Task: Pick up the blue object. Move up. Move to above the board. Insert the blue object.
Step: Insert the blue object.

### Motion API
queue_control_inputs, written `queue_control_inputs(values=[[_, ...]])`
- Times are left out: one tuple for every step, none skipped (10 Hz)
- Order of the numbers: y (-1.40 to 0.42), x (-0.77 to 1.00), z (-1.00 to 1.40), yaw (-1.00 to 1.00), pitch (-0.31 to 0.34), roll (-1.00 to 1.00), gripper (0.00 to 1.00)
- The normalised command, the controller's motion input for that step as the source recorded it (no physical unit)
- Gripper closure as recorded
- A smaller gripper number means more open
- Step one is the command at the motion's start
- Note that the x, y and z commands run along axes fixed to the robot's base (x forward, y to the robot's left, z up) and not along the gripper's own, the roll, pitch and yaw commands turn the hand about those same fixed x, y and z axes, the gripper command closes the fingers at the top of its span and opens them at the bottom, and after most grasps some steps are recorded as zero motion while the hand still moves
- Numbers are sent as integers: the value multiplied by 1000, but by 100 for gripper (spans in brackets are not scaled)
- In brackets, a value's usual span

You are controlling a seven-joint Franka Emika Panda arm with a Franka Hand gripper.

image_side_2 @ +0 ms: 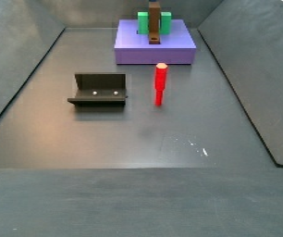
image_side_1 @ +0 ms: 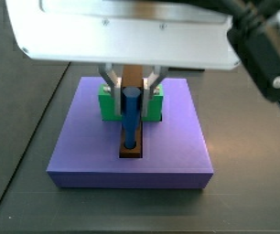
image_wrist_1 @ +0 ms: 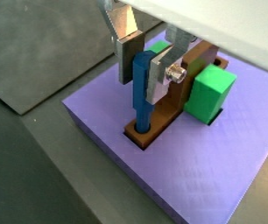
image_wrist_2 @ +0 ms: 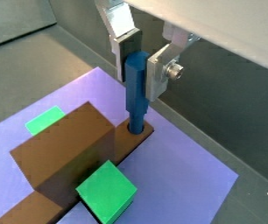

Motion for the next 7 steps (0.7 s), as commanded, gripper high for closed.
queue_control_inputs(values=[[-34, 283, -463, 0, 0, 56, 100], [0, 306, -414, 0, 0, 83, 100], [0, 29, -349, 0, 0, 104, 100], [0, -114, -237, -14, 0, 119, 100], [0, -283, -186, -74, 0, 150, 100], [0, -271, -131, -114, 0, 204, 100], [0, -191, -106, -137, 19, 200, 100]])
